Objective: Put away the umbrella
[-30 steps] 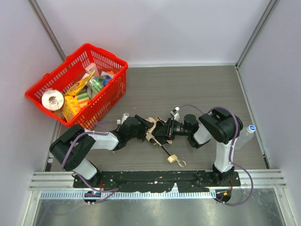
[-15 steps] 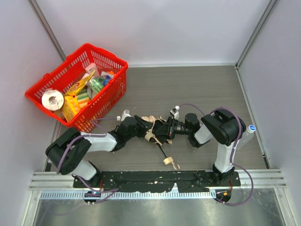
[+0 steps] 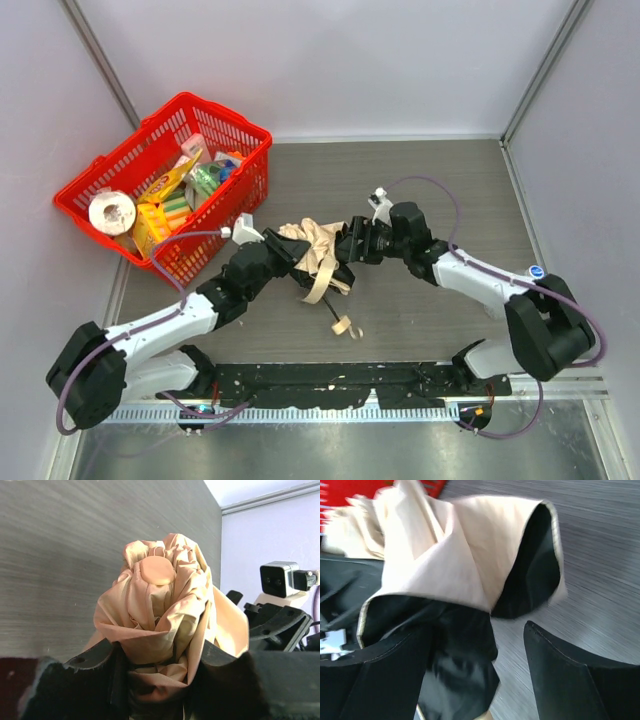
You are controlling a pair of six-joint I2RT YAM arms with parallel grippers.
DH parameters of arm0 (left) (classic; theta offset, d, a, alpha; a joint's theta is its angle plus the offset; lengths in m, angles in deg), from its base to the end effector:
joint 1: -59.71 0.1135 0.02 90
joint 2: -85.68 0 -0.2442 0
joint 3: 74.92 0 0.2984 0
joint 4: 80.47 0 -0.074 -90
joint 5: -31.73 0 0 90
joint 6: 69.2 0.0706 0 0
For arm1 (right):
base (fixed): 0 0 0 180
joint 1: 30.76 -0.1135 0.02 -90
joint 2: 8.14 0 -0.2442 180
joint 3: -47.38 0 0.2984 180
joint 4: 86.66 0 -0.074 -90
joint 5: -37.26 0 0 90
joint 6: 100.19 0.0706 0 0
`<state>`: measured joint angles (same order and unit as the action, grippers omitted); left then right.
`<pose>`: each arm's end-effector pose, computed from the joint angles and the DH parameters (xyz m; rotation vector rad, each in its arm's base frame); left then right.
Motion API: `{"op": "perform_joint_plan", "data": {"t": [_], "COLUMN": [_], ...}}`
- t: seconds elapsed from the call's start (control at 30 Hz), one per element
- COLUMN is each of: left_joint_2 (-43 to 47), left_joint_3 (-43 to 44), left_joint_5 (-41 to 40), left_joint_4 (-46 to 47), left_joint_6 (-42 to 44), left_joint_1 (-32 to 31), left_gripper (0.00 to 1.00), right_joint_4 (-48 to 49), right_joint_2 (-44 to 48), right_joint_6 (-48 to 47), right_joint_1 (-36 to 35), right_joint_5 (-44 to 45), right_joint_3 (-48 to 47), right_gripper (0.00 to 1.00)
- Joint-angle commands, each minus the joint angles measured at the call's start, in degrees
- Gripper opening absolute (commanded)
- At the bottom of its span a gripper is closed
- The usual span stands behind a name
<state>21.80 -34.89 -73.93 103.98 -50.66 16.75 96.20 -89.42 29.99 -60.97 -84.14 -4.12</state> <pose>0.2467 -0.2037 0.1649 -0.6954 1.9303 -1.0634 0.2941 0.2138 0.1459 -0.1871 2.2261 1.2845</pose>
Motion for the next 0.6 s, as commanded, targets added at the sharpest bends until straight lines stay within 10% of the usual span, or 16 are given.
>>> {"op": "perform_joint_plan", "data": {"t": [0.0, 0.33, 0.57], "left_joint_2": [4.28, 5.78, 4.29], "left_joint_3": [4.88, 1.02, 0.23], "left_joint_5": [-4.90, -7.98, -8.16], "left_joint_4": [0.29, 19.43, 34.10], "left_joint_6": [7.38, 9.58, 9.67], "left_joint_1": [-0.19, -0.11, -0.11], "left_gripper": [0.00, 0.00, 0.00], "right_joint_4": [-30.52, -32.22, -6.73], "right_joint_2": [6.29, 20.70, 25.47], "right_joint_6": [-11.62, -2.86, 7.47], "right_joint_1": [0.34, -1.51, -5.55], "right_joint_5": [15.73, 14.01, 4.24], "right_joint_3": [-7.02, -11.70, -3.07], "right_gripper": [0.78, 0.76, 0.73]}}
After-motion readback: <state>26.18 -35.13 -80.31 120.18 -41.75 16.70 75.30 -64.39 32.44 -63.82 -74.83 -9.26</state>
